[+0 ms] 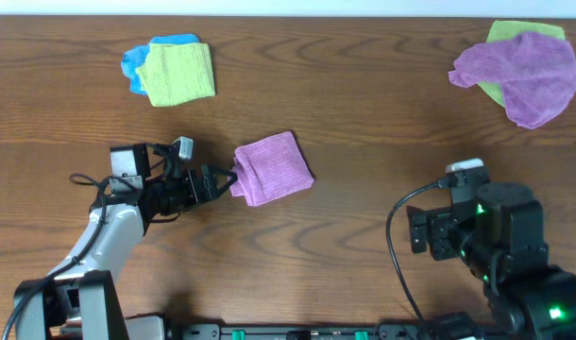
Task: Fold the cloth
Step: 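Move the left gripper to the folded pink cloth's left edge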
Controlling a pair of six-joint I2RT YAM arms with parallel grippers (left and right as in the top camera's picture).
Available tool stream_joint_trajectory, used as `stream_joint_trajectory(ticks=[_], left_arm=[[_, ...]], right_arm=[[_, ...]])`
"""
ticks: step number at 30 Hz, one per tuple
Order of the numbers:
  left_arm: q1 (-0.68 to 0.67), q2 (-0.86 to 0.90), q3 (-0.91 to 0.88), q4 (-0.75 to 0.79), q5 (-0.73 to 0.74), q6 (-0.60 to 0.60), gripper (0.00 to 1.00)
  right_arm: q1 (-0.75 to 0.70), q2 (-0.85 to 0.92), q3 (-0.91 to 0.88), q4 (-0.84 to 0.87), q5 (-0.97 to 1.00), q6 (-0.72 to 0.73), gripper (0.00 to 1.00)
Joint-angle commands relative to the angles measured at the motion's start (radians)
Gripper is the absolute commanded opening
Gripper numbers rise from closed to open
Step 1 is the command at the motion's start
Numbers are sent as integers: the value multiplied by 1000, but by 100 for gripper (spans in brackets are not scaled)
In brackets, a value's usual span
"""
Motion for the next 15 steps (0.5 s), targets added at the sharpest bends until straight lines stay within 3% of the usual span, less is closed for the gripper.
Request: stream_joint_trajectory(ticks=[1,6,15], left_arm=[[0,-32,-5,-26,52,78,97],[0,-45,-5,-138,3,177,97],[-4,-3,-11,-132,-132,179,95]], right_arm=[[-8,39,-1,0,-2,-19,99],[-8,60,-1,-4,29,-19,99],[-8,60,-1,-16,31,-19,99]])
